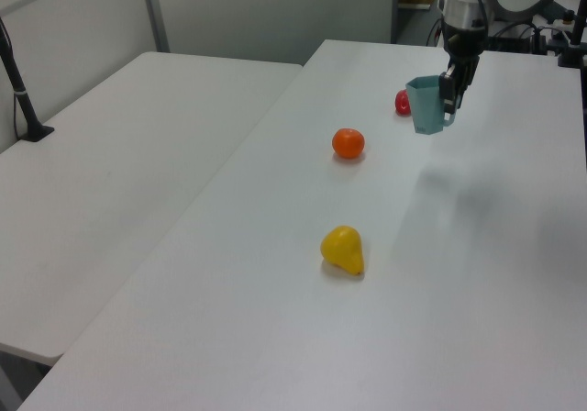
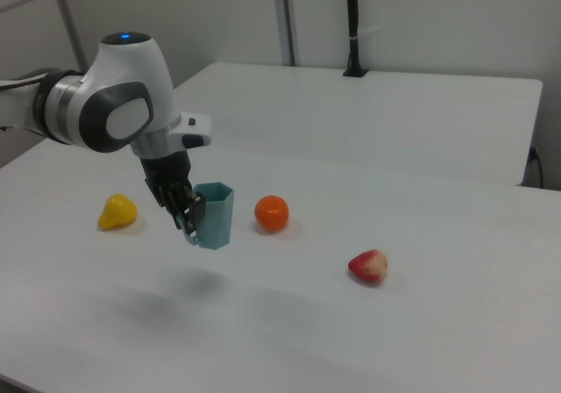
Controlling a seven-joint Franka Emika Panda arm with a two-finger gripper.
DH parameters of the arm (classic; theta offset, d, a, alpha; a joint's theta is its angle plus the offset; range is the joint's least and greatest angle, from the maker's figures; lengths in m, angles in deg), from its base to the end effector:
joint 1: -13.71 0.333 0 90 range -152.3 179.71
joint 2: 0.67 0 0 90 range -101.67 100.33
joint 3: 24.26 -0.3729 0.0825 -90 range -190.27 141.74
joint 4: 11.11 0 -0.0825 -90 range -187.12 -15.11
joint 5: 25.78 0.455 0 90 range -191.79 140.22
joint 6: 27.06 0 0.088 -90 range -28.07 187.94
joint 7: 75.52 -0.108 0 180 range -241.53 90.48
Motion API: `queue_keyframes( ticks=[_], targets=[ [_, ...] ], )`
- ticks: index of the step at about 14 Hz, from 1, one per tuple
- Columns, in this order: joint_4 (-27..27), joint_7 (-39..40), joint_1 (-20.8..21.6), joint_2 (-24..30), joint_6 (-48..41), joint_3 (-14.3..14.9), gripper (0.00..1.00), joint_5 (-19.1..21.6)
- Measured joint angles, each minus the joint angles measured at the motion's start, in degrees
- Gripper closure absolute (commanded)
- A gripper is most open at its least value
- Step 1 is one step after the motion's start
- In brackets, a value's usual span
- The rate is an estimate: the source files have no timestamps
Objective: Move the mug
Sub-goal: 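Lift the teal mug and carry it away from the orange ball, then lower the teal mug onto the table and open the gripper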
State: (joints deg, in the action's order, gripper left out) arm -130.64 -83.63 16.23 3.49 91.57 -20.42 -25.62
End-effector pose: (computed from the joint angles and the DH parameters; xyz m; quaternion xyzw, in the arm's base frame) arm 0.5956 -0.0142 0.4876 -0.9962 0.0828 -0.0281 0.0053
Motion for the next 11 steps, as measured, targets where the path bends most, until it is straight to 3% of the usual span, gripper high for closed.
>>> queue_keyframes(
  ticks=[11],
  targets=[
    [-2.88,0.82,0.11,-2.84,2.49,-0.76,0.84,0.0]
  ],
)
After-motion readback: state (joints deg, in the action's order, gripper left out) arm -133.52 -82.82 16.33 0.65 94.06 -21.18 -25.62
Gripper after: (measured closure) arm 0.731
